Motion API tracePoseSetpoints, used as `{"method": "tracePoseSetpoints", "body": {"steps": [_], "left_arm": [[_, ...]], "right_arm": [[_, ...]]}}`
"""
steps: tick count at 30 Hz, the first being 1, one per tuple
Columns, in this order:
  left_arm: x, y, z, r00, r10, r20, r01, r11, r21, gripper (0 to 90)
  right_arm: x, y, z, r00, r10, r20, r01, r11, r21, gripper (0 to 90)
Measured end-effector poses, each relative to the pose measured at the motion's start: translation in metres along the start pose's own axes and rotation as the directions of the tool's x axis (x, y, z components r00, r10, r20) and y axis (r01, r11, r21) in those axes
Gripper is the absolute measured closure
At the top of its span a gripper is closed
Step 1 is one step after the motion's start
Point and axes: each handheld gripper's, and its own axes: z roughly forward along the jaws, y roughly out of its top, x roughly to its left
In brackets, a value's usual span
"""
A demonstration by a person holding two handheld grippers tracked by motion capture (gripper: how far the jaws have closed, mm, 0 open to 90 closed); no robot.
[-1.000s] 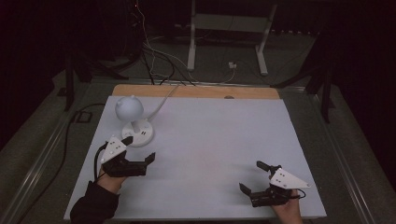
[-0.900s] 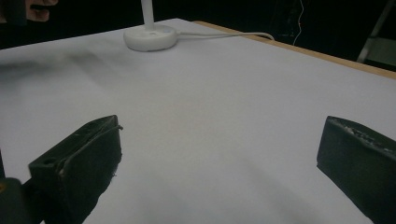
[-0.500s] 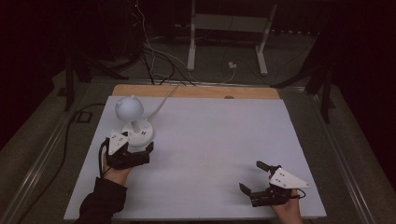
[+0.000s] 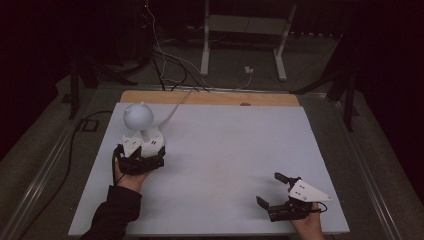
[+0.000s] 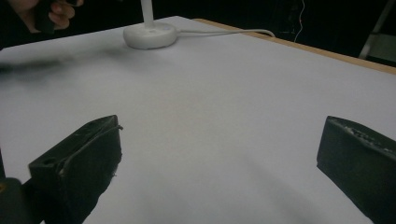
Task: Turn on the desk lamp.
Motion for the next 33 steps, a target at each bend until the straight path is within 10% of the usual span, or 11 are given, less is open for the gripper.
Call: {"method": "tracePoseSetpoints", "body": {"steps": [14,33], "left_arm": [[0.001,-0.003,0.012,0.992,-0.033,-0.121,0.041,0.9972,0.062,22.0],[0.004,-0.006,0.017,0.9875,0.001,-0.158,0.013,0.9957,0.092,67.4]], "right_arm": [[0.0,-0.001,0.001,1.0,0.004,-0.006,-0.004,1.0,0.006,0.0],[0.0,-0.001,0.002,0.9999,0.009,-0.014,-0.009,1.0,0.01,0.0]]}}
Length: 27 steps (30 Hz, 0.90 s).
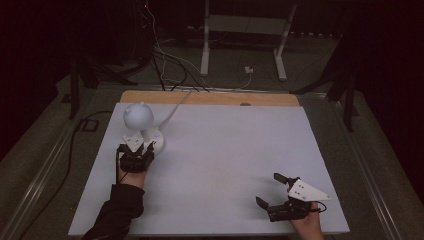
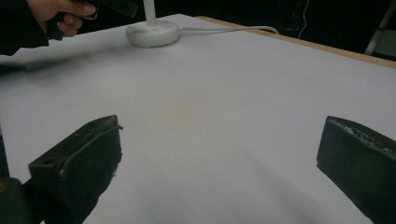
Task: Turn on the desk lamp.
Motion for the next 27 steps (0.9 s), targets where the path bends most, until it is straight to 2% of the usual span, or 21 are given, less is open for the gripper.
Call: {"method": "tracePoseSetpoints", "body": {"steps": [2,6,10,13,16,23,27], "left_arm": [[0.002,0.0,0.001,1.0,-0.001,-0.001,0.001,1.0,0.001,71.2],[0.004,-0.001,0.004,0.9997,-0.003,0.023,0.003,1.0,0.005,81.4],[0.006,-0.001,0.007,0.999,0.013,0.044,-0.013,0.9999,0.011,90.0],[0.01,-0.002,0.01,0.9983,0.024,0.053,-0.025,0.9996,0.014,90.0],[0.014,-0.004,0.013,0.9973,0.016,0.071,-0.018,0.9997,0.019,90.0],[0.015,-0.005,0.017,0.9959,0.03,0.086,-0.033,0.9991,0.026,90.0],[0.015,-0.006,0.019,0.996,0.048,0.076,-0.05,0.9983,0.03,90.0]], "right_arm": [[0.0,0.0,0.0,1.0,0.0,0.0,0.0,1.0,0.0,0.0],[0.0,0.0,0.0,1.0,0.0,-0.001,0.0,1.0,0.001,0.0],[0.0,0.0,0.0,1.0,0.002,-0.001,-0.002,1.0,0.0,0.0],[-0.001,0.0,0.0,1.0,0.003,-0.001,-0.003,1.0,0.0,0.0],[-0.001,0.0,0.0,1.0,0.002,-0.001,-0.002,1.0,0.001,0.0],[0.0,0.0,0.0,1.0,0.0,-0.002,0.0,1.0,0.003,0.0],[0.0,0.0,0.0,1.0,-0.001,-0.001,0.001,1.0,0.005,0.0]]}}
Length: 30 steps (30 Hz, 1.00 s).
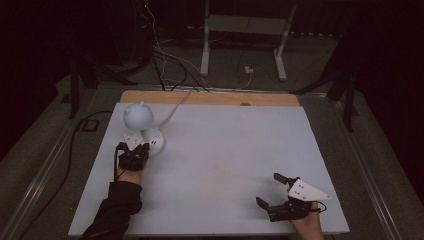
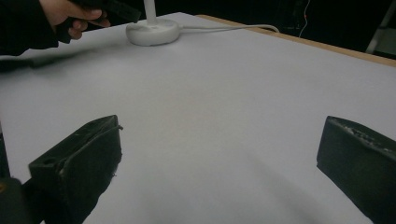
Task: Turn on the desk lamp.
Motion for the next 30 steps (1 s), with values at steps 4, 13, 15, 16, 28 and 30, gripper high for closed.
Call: {"method": "tracePoseSetpoints", "body": {"steps": [4,13,15,16,28,30], "left_arm": [[0.0011,-0.0009,0.0015,1.0,0.0,0.001,0.0,1.0,0.004,90.0],[0.0004,-0.0023,0.0063,1.0,0.005,-0.005,-0.005,0.9999,0.014,90.0],[-0.0004,-0.0029,0.0076,0.9999,0.008,-0.006,-0.008,0.9998,0.016,90.0],[-0.0005,-0.0033,0.0078,0.9999,0.011,-0.01,-0.011,0.9998,0.017,90.0],[-0.002,-0.005,0.0096,0.9996,0.024,-0.017,-0.023,0.9996,0.017,90.0],[-0.0012,-0.0054,0.0097,0.9996,0.019,-0.021,-0.018,0.9997,0.014,90.0]], "right_arm": [[0.0001,-0.0001,0.0001,1.0,0.001,-0.001,-0.001,1.0,0.001,0.0],[-0.0002,0.0,0.0,1.0,0.001,-0.002,-0.001,1.0,0.001,0.0],[-0.0001,0.0002,-0.0003,1.0,0.0,-0.003,0.0,1.0,0.0,0.0],[-0.0001,0.0002,-0.0004,1.0,0.0,-0.003,0.0,1.0,-0.001,0.0],[-0.0005,-0.0002,0.0001,1.0,0.002,-0.003,-0.002,1.0,0.003,0.0],[-0.0004,-0.0002,0.0002,1.0,0.002,-0.003,-0.002,1.0,0.002,0.0]]}}
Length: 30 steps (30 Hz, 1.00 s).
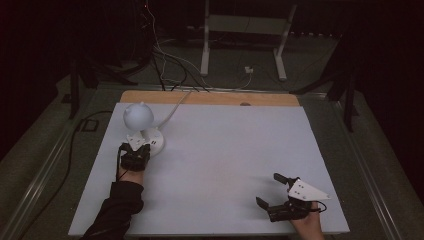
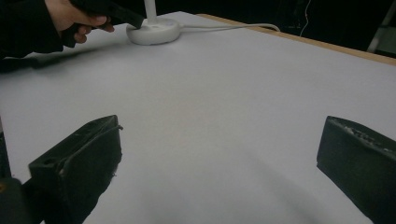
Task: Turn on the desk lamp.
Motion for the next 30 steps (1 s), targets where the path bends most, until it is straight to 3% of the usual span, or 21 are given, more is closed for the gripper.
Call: {"method": "tracePoseSetpoints", "body": {"steps": [11,21,23,25,30], "left_arm": [[0.0015,-0.0003,0.0008,0.9999,0.007,0.009,-0.007,0.9999,-0.007,90.0],[-0.0034,-0.0012,0.0007,0.999,0.042,-0.015,-0.042,0.9991,-0.006,90.0],[-0.0045,-0.001,0.0009,0.9991,0.04,0.01,-0.04,0.9992,0.001,90.0],[-0.007,-0.0013,0.0014,0.9987,0.051,-0.005,-0.051,0.9987,-0.006,90.0],[-0.0028,0.0,-0.0018,0.9997,0.02,0.013,-0.02,0.9992,-0.034,90.0]], "right_arm": [[0.0,-0.0003,0.0006,1.0,0.003,-0.002,-0.003,1.0,0.006,0.0],[0.0004,-0.0007,0.0016,1.0,0.0,-0.006,0.0,1.0,0.011,0.0],[0.0007,-0.0005,0.0017,1.0,-0.001,-0.008,0.001,1.0,0.012,0.0],[0.0006,-0.0006,0.0018,1.0,0.0,-0.008,0.0,1.0,0.012,0.0],[0.0003,-0.0001,0.0006,1.0,0.003,-0.006,-0.003,1.0,0.006,0.0]]}}
